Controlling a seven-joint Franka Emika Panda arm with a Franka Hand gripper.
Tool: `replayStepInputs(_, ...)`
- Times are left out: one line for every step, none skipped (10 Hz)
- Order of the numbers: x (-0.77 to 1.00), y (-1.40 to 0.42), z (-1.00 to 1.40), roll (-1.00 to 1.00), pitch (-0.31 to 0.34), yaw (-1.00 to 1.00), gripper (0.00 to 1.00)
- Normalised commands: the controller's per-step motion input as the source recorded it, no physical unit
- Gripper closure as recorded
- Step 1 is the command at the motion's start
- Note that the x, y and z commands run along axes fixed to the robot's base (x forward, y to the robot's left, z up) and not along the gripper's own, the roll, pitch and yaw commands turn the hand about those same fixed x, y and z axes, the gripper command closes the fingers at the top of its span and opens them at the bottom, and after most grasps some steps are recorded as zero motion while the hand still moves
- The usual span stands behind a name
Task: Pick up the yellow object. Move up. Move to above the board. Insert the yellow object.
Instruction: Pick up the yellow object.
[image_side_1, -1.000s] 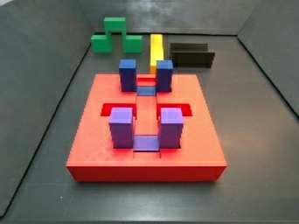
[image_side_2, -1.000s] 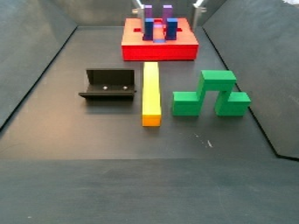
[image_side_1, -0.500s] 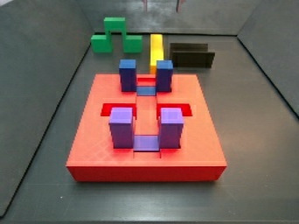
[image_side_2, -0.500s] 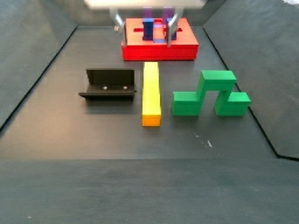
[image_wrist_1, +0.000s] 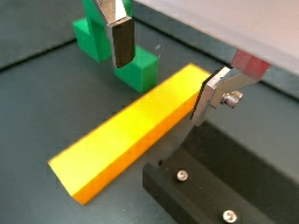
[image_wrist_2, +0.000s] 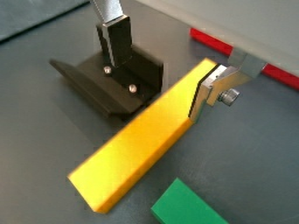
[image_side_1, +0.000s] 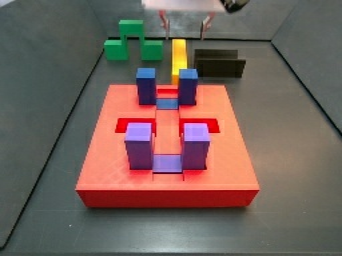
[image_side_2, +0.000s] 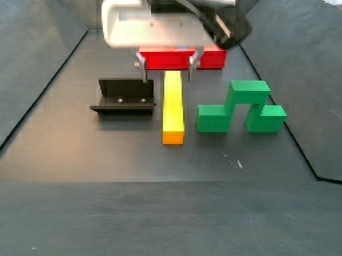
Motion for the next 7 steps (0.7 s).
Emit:
replayStepInputs(-0.03,0.0,-0.57,-0.07,-0.131,0.0,0.0)
replayStepInputs(-0.09,0.0,-0.45,-0.14,-0.15,0.0,0.0)
replayStepInputs(-0.17,0.0,-0.25,-0.16,-0.14,-0.03,0.0)
replayStepInputs(-0.25,0.0,-0.16,-0.15,-0.147,-0.08,0.0)
replayStepInputs(-0.24,0.0,-0.19,-0.15,-0.15,-0.08,0.0)
replayStepInputs(-0.15,0.0,-0.28,-0.15,-0.169,-0.05,0.0)
replayStepInputs(-0.09,0.02,-0.3,-0.15,-0.141,-0.01,0.0)
